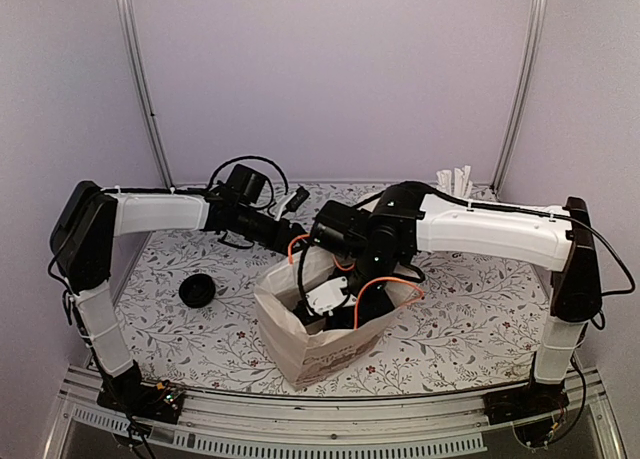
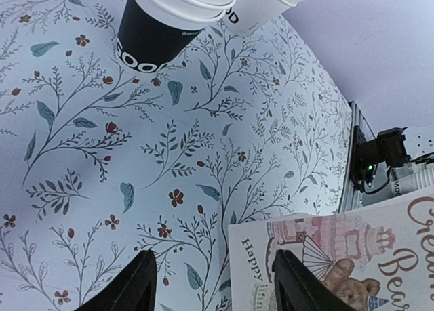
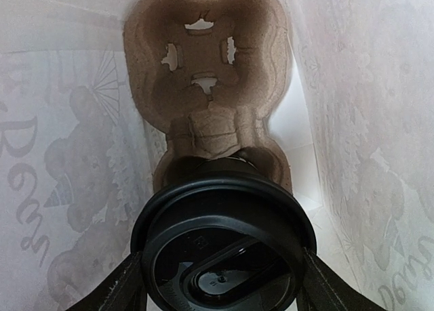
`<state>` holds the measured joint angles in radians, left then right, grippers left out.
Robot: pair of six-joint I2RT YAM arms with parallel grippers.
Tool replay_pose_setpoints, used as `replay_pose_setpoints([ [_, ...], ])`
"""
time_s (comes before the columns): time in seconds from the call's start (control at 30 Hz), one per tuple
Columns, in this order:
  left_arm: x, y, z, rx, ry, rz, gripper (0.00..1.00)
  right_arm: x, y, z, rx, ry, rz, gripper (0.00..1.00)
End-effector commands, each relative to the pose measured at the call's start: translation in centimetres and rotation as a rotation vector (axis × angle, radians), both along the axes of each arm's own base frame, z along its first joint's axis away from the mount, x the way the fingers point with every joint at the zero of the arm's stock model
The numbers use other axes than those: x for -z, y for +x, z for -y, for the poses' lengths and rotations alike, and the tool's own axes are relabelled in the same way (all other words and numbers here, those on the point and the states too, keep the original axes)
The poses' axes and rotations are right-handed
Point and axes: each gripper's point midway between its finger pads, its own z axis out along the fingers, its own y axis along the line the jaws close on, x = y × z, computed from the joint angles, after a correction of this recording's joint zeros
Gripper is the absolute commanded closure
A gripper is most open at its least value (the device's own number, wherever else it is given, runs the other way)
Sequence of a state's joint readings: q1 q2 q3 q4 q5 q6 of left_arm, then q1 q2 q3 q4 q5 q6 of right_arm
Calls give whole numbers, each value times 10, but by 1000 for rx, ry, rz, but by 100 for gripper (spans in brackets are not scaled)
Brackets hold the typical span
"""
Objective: Pack the takeout coffee
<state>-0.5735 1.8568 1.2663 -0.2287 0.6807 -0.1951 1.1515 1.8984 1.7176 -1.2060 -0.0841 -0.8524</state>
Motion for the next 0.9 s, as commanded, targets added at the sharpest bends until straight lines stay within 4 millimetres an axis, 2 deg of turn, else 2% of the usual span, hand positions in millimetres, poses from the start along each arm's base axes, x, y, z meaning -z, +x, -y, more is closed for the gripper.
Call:
replay_pose_setpoints([
  [0.0,-12,3,-5,-11,-22,18,39,48,-25,22,6,-144,-178,58],
  [0.33,-13,6,-8,-18,-29,20,39,84,-12,33,50,-192,-230,59],
  [0.5,-15,6,-8,-18,-34,20,39,94,9,35,113,-234,-127,61],
  [0.67,-18,6,-7,-17,-41,24,39,87,10,31,153,-251,-116,61],
  [0.8,-20,5,-7,-15,-46,26,39,93,15,47,91,-304,26,60],
  [0.87,-21,5,-7,-15,-48,26,39,91,18,49,78,-302,53,59],
])
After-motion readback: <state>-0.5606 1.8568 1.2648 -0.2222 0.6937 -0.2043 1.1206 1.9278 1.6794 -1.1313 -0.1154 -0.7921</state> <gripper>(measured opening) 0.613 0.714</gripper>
